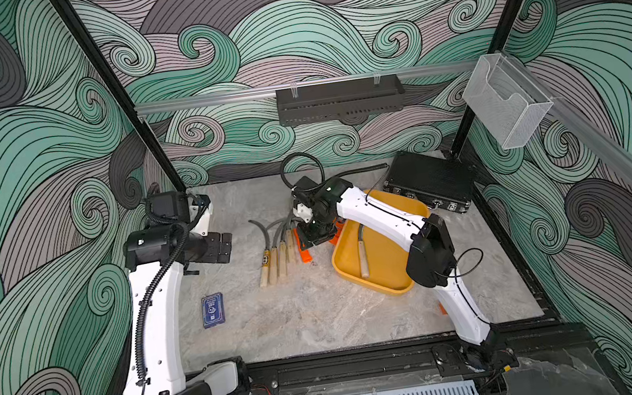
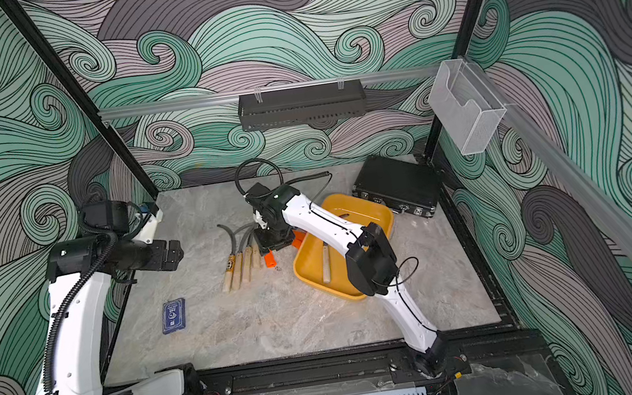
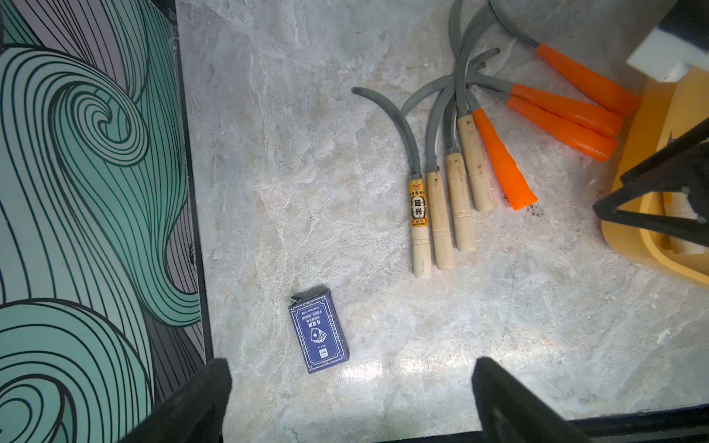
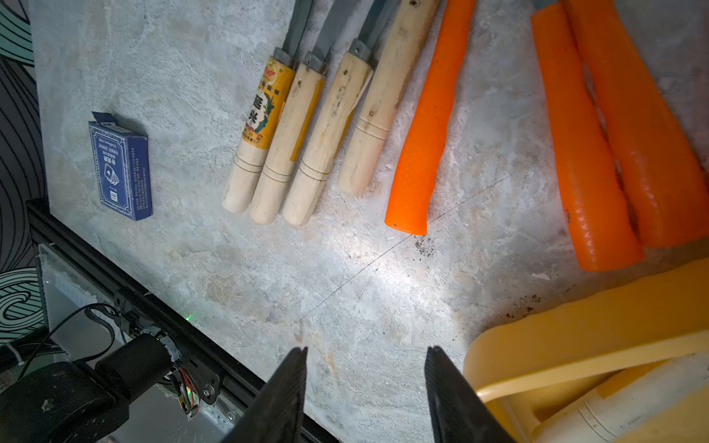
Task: Put small sickles into storage boxes
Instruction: Adjust the storage box at the center of the board.
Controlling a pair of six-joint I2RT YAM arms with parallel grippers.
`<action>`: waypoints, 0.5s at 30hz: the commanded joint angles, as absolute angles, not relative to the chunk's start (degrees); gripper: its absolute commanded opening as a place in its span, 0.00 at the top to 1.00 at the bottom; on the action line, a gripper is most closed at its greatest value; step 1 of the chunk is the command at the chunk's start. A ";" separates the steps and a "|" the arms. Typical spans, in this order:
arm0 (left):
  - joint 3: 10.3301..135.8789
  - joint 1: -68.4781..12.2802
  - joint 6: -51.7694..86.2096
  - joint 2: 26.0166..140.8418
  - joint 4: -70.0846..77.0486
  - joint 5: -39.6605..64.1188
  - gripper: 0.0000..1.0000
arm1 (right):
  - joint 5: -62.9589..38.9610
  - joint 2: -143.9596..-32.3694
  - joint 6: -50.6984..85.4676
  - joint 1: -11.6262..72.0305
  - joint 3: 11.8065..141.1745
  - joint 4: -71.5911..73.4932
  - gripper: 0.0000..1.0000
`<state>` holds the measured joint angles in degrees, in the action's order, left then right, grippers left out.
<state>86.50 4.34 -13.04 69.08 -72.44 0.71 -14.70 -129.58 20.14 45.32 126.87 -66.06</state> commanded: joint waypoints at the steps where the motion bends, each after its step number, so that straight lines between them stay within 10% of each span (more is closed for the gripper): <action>1: 85.94 4.37 -11.47 68.08 -74.09 1.94 0.01 | -12.70 -131.14 20.32 45.43 129.31 -67.68 0.48; 15: 86.44 4.39 -12.57 67.63 -77.39 2.27 0.02 | -9.85 -136.56 19.99 46.76 133.15 -67.76 0.49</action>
